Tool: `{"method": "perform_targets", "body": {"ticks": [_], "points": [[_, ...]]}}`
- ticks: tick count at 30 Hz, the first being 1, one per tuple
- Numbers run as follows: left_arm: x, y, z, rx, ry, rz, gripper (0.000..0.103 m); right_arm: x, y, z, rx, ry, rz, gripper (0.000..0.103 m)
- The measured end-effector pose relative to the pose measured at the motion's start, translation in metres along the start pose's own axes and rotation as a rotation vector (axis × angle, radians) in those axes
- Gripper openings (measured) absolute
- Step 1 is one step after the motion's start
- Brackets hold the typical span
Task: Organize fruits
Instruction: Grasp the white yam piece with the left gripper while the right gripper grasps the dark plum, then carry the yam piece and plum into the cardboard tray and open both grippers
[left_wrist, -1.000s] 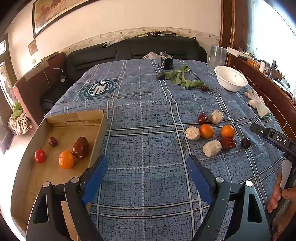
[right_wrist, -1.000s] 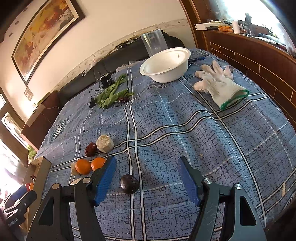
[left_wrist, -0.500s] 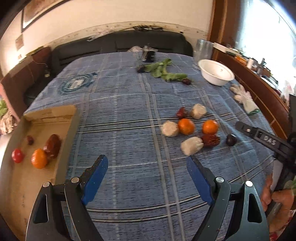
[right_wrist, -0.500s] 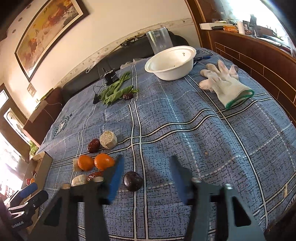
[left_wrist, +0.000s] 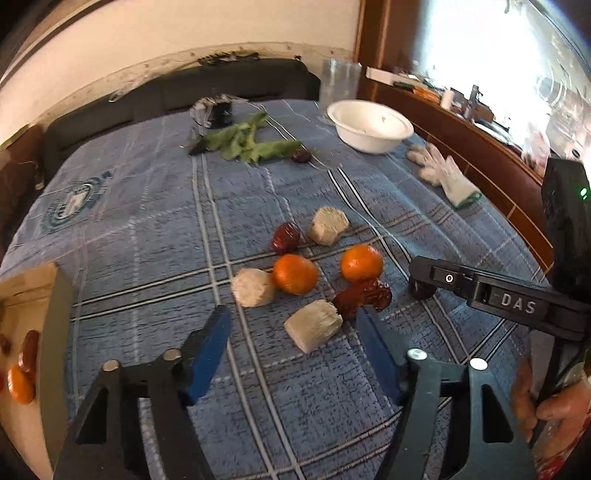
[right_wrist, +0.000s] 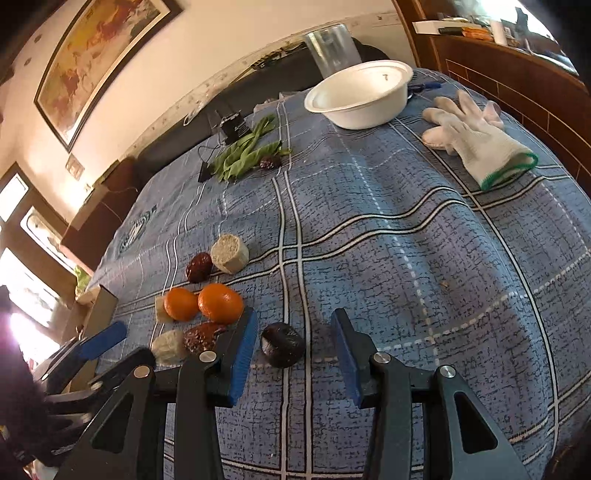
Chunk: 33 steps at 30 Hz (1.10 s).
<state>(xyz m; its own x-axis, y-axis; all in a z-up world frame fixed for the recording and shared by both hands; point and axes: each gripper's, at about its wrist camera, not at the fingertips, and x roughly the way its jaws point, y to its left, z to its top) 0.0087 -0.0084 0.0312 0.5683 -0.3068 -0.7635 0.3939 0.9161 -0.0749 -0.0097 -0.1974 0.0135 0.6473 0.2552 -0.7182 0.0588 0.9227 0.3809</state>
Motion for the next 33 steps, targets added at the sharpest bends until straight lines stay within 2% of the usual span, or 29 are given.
{"method": "perform_targets", "body": {"ticks": [2,3,9,11,14,17,20,26,30,33], "points": [[0.010,0.000,-0.002,0.002,0.028,-0.008,0.052,0.001,0.005,-0.001,-0.027,0.001,-0.024,0.045],[0.014,-0.001,-0.003,0.000,0.038,-0.039,0.050,0.002,0.008,-0.002,-0.044,0.002,-0.036,0.045],[0.024,-0.007,-0.005,0.012,0.031,-0.036,0.050,0.005,0.026,-0.009,-0.145,0.007,-0.095,0.044],[0.025,-0.010,-0.005,0.024,0.030,-0.034,0.050,0.007,0.030,-0.010,-0.170,0.008,-0.110,0.038],[0.023,-0.013,-0.007,0.041,0.023,-0.007,0.028,0.007,0.031,-0.011,-0.176,0.005,-0.123,0.033],[0.019,-0.012,-0.011,0.022,0.024,-0.015,0.028,0.005,0.028,-0.010,-0.161,0.002,-0.123,0.027],[0.011,-0.005,-0.016,-0.028,0.030,-0.035,0.028,0.003,0.028,-0.011,-0.152,-0.011,-0.126,0.026],[-0.042,0.026,-0.032,-0.142,-0.021,-0.072,0.029,-0.009,0.031,-0.013,-0.153,-0.051,-0.129,0.026],[-0.084,0.055,-0.043,-0.197,-0.068,-0.041,0.029,-0.030,0.034,-0.016,-0.105,-0.062,-0.074,0.026],[-0.114,0.091,-0.051,-0.274,-0.103,-0.010,0.029,-0.046,0.051,-0.015,-0.099,-0.061,-0.010,0.026]]}}
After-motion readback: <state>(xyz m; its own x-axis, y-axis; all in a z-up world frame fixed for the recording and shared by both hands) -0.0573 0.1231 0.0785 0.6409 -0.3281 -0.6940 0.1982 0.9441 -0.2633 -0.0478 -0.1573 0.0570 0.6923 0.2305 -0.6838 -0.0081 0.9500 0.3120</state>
